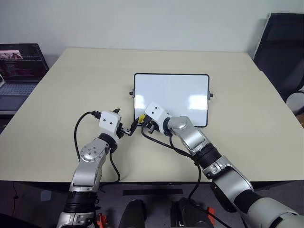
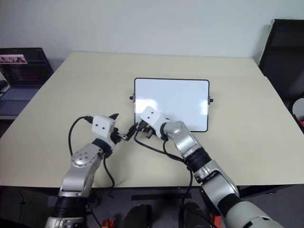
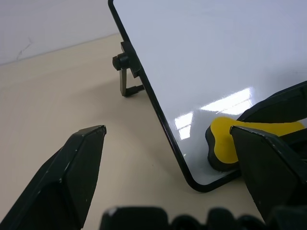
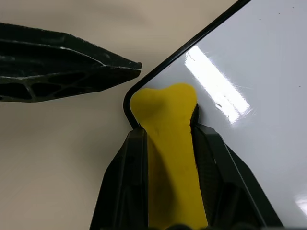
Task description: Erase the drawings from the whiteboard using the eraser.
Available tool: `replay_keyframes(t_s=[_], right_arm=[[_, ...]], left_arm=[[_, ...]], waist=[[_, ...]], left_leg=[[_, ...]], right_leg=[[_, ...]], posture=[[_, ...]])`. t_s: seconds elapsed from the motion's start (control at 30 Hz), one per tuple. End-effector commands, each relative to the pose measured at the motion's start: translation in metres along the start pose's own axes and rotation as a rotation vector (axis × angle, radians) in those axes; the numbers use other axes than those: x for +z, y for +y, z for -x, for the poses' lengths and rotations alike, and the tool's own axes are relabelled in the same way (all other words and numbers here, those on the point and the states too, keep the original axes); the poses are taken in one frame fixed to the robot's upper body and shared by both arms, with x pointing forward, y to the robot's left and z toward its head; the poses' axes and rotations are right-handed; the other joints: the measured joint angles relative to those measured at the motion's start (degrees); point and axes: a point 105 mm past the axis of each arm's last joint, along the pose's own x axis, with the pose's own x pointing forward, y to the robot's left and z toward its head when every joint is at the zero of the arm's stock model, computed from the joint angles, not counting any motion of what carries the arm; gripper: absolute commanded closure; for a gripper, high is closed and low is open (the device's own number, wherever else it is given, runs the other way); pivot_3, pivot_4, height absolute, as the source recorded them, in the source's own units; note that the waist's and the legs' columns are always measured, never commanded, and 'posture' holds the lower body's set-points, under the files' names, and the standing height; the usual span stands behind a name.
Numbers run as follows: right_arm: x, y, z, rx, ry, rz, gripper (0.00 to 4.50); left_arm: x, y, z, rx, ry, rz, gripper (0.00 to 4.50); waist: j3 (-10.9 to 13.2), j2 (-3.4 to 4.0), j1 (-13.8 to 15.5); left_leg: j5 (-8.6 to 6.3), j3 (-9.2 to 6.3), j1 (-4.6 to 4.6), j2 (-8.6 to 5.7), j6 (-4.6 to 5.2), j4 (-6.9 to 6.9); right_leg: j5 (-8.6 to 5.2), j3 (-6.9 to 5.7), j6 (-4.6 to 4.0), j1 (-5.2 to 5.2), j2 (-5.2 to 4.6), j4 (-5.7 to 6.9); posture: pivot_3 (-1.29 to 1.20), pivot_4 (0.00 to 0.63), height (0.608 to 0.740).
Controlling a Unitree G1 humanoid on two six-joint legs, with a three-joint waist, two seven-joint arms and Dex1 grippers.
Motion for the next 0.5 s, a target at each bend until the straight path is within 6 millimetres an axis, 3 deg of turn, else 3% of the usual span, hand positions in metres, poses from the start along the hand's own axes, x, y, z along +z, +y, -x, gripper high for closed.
replay_keyframes(t_s=[0.03, 0.23, 0.37, 0.5], right_arm=[[0.001, -0.025, 0.011, -0.103, -0.020, -0.017, 3.49], [0.001, -0.029, 0.029, -0.139, -0.071, -0.077, 3.49], [0.011, -0.043, 0.058, -0.231, -0.161, -0.123, 3.49], [0.008, -0.058, 0.090, -0.332, -0.174, -0.118, 3.49]], left_arm=[[0.019, -0.002, -0.003, -0.023, -0.064, -0.026, 0.00], [0.024, -0.008, -0.008, -0.060, -0.083, -0.027, 0.00], [0.029, -0.012, -0.010, -0.089, -0.102, -0.030, 0.00], [0.033, -0.021, -0.014, -0.145, -0.121, -0.020, 0.00]], waist=[[0.0, 0.00, 0.1], [0.0, 0.00, 0.6], [0.0, 0.01, 0.7], [0.0, 0.01, 1.0]], left_leg=[[0.00, 0.00, 0.00, 0.00, 0.00, 0.00], [-0.01, 0.02, -0.05, -0.01, -0.01, -0.04], [-0.02, 0.02, -0.15, -0.02, -0.02, -0.07], [-0.03, 0.01, -0.41, -0.04, -0.04, -0.07]], right_leg=[[0.00, -0.01, 0.00, 0.00, 0.00, 0.00], [-0.01, 0.01, 0.00, -0.04, 0.00, -0.06], [-0.01, 0.00, 0.01, -0.10, 0.00, -0.10], [0.00, -0.05, 0.03, -0.30, 0.00, -0.16]], posture=[[0.00, 0.150, 0.740], [0.00, 0.150, 0.740], [0.00, 0.150, 0.740], [0.00, 0.150, 0.740]])
